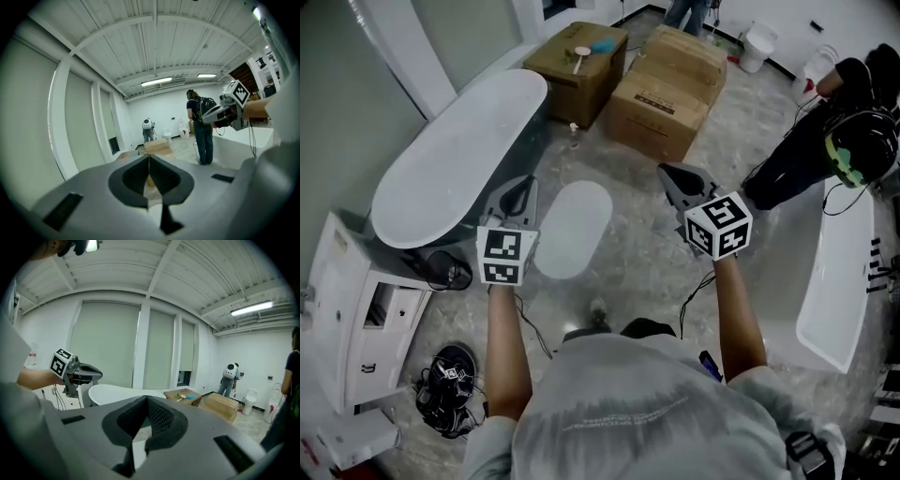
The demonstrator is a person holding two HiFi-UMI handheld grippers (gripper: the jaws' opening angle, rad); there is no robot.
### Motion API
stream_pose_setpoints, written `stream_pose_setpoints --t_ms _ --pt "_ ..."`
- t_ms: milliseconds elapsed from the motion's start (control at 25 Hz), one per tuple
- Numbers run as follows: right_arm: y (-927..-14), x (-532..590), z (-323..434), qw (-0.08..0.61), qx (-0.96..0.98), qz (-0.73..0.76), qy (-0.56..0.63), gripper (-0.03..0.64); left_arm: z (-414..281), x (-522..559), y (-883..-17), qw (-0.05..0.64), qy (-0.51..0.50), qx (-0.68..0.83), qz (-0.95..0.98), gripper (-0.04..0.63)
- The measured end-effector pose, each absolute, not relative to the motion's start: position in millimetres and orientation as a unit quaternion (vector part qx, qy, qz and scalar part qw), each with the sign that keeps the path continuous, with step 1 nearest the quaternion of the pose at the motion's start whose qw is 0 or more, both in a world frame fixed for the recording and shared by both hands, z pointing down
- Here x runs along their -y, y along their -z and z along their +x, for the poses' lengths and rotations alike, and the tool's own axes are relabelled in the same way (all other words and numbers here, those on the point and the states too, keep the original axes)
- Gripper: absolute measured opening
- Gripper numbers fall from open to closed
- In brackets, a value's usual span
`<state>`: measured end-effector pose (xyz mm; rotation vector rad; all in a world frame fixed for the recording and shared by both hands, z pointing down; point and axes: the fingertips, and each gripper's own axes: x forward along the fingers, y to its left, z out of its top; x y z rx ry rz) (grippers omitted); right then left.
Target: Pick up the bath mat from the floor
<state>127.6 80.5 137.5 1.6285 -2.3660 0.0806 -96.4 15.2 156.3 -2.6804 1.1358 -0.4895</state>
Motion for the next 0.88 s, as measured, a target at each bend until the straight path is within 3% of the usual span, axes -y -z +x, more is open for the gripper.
stream_pose_setpoints --t_ms 880 --pt "-204 113 143 0.16 0.837 0.519 -0.069 0.014 -83 139 -232 0.015 0.207 -0.412 -0.887 0.017"
